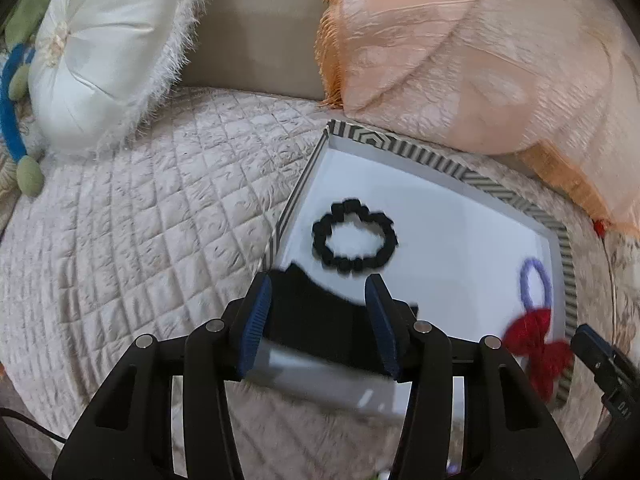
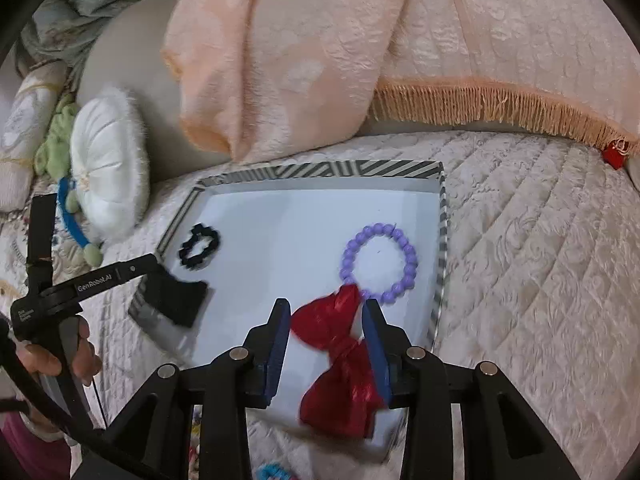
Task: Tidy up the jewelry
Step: 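Withdraw both open grippers from the tray toward the bead bracelets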
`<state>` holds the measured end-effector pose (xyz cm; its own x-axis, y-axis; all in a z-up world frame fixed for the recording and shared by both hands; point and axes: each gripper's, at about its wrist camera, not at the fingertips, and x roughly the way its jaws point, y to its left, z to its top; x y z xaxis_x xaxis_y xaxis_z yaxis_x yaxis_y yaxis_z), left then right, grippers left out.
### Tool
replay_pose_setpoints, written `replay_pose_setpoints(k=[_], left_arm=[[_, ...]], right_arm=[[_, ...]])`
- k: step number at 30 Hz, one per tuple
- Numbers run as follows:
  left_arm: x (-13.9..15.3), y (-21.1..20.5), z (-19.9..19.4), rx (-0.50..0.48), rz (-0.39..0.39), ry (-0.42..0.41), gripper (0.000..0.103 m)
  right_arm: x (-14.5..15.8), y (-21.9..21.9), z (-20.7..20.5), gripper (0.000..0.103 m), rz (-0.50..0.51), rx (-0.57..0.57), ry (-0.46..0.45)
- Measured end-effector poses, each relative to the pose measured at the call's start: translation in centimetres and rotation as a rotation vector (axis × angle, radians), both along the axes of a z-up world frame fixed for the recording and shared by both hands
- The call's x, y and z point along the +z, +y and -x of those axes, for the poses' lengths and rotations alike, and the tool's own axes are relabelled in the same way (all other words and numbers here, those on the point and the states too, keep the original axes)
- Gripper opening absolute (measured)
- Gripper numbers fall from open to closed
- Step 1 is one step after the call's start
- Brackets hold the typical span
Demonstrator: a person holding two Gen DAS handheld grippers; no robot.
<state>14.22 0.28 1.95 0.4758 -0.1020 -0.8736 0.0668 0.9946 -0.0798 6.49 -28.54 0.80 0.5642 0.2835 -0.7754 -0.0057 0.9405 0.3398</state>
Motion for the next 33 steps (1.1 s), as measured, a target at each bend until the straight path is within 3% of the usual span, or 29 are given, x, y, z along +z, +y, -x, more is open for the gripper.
replay_pose_setpoints(k=[6, 18, 26, 33], left_arm=[[1.4, -0.2, 4.0, -0.032, -0.017, -0.030, 0.049], [2.3, 0.4, 11.7, -0.093, 0.064, 0.005, 0.050], [1.7, 0.1, 15.9, -0.136, 0.122, 0.055, 0.052], [-0.4, 0.1, 18.4, -0.159, 0.102, 0.098, 0.052]], right_arm=[[0.9, 1.0, 3.5, 0.038, 0.000, 0.012, -0.009], [1.6, 1.0, 11.4, 0.043, 0.031, 0.030, -0.001], [0.8, 1.4, 15.3, 0.046, 0.026, 0.059, 0.015], [-0.3, 3.3, 17.1, 0.047, 0.015, 0.120, 0.035]])
